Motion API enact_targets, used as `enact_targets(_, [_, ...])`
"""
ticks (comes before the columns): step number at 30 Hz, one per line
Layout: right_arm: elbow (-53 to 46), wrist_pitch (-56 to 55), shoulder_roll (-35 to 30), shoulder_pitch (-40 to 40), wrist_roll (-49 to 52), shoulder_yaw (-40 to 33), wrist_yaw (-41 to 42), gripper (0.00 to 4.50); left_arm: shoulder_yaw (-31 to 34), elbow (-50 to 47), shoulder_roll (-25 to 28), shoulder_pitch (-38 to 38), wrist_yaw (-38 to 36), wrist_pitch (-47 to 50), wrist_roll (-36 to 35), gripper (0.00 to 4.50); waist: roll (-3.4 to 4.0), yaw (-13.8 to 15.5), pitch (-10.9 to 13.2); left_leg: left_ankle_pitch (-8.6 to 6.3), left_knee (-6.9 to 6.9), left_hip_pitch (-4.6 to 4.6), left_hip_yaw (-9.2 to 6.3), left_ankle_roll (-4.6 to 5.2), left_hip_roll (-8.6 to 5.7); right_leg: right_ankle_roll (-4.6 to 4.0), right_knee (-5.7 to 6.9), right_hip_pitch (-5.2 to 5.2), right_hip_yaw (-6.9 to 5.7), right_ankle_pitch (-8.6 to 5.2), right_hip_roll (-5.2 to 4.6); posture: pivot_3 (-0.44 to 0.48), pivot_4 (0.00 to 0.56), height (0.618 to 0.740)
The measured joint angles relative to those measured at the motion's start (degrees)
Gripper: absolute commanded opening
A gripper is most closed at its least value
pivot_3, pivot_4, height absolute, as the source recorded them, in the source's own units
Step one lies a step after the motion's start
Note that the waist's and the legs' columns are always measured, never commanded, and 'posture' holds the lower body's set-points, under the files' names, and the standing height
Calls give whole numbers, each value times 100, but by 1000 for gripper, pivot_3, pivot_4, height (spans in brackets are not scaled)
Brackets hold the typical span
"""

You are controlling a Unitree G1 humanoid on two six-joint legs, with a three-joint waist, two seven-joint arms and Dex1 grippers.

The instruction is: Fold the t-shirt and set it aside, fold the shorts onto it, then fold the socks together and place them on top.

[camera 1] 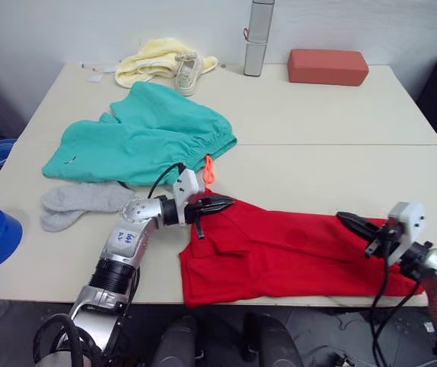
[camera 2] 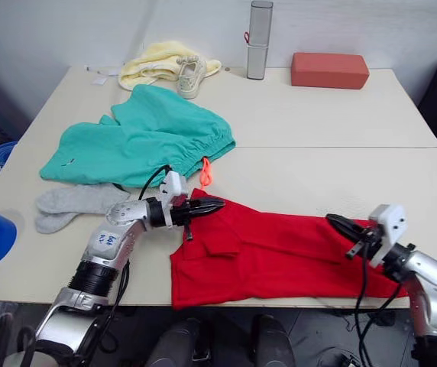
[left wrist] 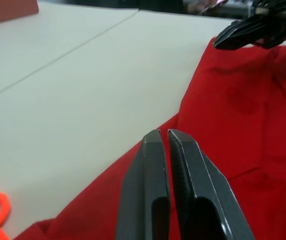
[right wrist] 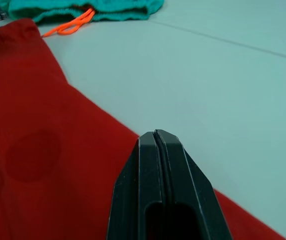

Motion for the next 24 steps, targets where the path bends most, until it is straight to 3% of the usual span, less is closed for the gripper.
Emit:
enact_targets(5, [141, 37, -17, -24, -391, 88, -296, 0, -181, 220, -165, 6, 473, 63, 449, 225, -1, 11, 0, 0, 0, -1, -1, 3, -1, 2, -2, -1, 2, 1, -2, 0, 150, 740])
enact_targets(13, [1263, -322, -386, -217, -675, -301, -520, 0, -8, 422, -174, 20, 1155, -7, 710, 225, -2, 0, 0, -1, 0, 5, -1, 3, 0, 1, -1, 3, 2, 1, -1, 0, 150, 740])
enact_targets(22, [2231, -684, -673, -441, -661, -680, -474, 0, 332, 279, 2, 360, 804, -292, 356, 225, -2, -10, 0, 0, -2, 2, 2, 1, 2, 1, -2, -1, 4, 1, -1, 0, 150, 740])
enact_targets(24, [2129, -530, -743, -363, -419, -800, -203, 364, 481, 46, 63, 484, 517, -268, 51, 619, -1, -14, 0, 0, -2, 2, 1, 0, 2, 1, -2, -1, 5, 1, -2, 0, 150, 740])
